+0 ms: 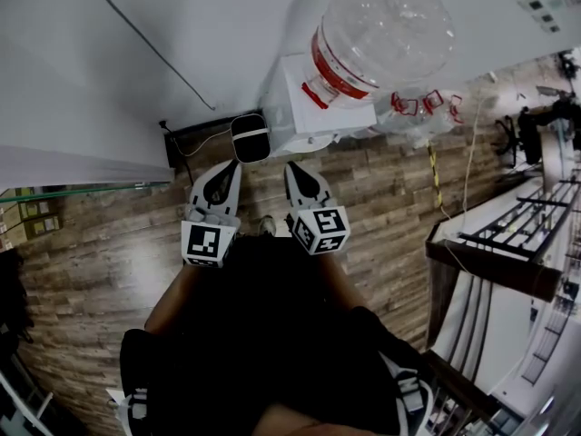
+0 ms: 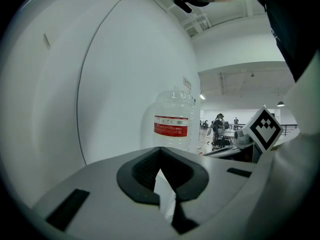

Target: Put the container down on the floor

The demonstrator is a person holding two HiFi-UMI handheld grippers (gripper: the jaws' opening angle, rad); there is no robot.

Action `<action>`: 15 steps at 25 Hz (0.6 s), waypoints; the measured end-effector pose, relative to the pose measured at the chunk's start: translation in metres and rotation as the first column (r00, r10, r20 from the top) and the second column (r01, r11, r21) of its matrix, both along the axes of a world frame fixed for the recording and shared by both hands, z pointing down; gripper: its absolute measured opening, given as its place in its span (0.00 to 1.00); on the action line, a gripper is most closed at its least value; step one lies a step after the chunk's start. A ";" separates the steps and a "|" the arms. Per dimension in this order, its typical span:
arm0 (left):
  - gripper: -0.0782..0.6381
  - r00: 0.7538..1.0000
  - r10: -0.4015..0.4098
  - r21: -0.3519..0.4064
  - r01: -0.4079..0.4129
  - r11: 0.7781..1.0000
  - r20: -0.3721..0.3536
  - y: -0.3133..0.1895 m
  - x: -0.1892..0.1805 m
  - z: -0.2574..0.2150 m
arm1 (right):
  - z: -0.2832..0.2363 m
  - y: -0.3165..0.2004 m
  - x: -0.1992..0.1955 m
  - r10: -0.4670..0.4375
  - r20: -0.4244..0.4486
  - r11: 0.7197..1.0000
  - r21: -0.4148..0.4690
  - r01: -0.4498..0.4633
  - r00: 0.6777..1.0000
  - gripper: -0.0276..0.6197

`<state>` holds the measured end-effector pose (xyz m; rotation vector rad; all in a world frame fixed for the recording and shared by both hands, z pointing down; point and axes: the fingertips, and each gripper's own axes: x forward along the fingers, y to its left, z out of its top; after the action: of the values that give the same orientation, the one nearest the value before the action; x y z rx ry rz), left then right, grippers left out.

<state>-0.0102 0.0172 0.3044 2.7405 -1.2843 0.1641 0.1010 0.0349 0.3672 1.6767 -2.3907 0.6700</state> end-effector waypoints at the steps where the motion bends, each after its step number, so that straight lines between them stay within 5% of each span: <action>1: 0.15 1.000 0.001 -0.008 -0.001 1.000 0.000 0.000 0.000 0.001 | 0.000 0.000 -0.001 -0.001 -0.005 1.000 -0.001 0.001 1.000 0.09; 15: 0.15 1.000 0.014 -0.023 -0.014 1.000 -0.007 0.002 0.002 0.006 | 0.006 0.002 -0.006 -0.007 -0.036 1.000 -0.005 0.007 0.999 0.09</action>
<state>-0.0082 0.0195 0.3100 2.7297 -1.2536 0.1697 0.0949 0.0365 0.3729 1.6637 -2.3671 0.6393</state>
